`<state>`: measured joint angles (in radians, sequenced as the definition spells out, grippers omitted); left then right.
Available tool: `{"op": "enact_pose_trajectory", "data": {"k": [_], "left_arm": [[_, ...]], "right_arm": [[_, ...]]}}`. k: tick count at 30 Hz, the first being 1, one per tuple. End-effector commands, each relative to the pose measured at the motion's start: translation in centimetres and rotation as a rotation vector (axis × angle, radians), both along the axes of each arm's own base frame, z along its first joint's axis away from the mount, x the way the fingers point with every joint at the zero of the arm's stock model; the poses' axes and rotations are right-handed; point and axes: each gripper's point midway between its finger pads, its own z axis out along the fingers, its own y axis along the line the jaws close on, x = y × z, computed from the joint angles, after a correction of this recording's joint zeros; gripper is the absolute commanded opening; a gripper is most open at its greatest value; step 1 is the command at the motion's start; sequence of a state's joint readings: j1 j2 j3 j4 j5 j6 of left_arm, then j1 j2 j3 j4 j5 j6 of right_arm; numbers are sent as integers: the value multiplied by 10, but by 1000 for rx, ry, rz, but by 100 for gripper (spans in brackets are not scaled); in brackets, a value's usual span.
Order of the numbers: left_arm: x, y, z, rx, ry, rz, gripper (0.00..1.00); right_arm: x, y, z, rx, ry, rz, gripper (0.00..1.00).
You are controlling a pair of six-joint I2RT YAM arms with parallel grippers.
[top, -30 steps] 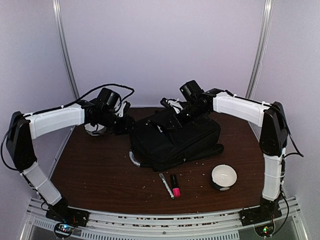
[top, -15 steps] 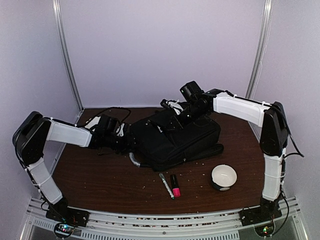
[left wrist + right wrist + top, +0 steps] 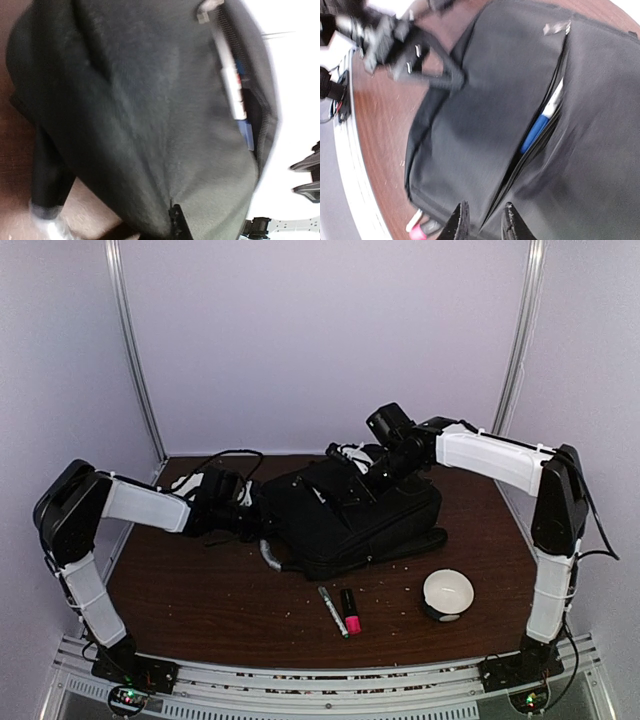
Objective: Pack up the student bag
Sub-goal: Adjust the student bag at the center of the board, then rotate the student bag at the center of the board.
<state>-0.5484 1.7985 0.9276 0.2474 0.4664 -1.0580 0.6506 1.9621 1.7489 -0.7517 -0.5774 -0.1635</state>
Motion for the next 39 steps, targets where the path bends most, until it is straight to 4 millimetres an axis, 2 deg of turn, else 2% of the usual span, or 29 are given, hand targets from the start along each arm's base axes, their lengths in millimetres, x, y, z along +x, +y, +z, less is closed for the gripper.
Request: {"op": "enact_pose_trajectory", "data": {"k": [1, 3, 5, 8, 12, 17, 24, 28, 33, 35, 37, 39], "left_arm": [[2, -10, 130, -31, -433, -31, 0], [-7, -11, 158, 38, -532, -59, 0], [-9, -12, 163, 71, -556, -73, 0], [-7, -13, 137, 85, -495, -62, 0], [-13, -21, 89, 24, -370, -55, 0], [-21, -26, 56, 14, -330, -33, 0], [-21, -25, 26, 46, -290, -19, 0], [-23, -22, 19, 49, -276, -12, 0], [-25, -8, 17, 68, -289, 39, 0], [-24, -7, 16, 81, -295, 40, 0], [-23, -6, 15, 93, -297, 44, 0], [-23, -2, 14, 100, -301, 61, 0]], "right_arm": [[-36, -23, 26, -11, -55, 67, 23], [-45, -34, 28, -21, -77, 64, 23], [-52, -43, 25, -37, -89, 60, 23], [-57, -50, 14, -68, -79, 57, 23], [-64, -51, 5, -70, -38, 66, 23], [-98, -48, 2, -68, -52, 192, 25], [-140, -49, -42, -201, -32, 334, 27], [-160, -44, -64, -255, -39, 387, 29], [-179, -36, -85, -309, -75, 454, 31], [-177, -33, -97, -354, -89, 450, 32], [-165, -32, -107, -402, -89, 405, 31], [-145, -34, -113, -454, -100, 340, 31]]}}
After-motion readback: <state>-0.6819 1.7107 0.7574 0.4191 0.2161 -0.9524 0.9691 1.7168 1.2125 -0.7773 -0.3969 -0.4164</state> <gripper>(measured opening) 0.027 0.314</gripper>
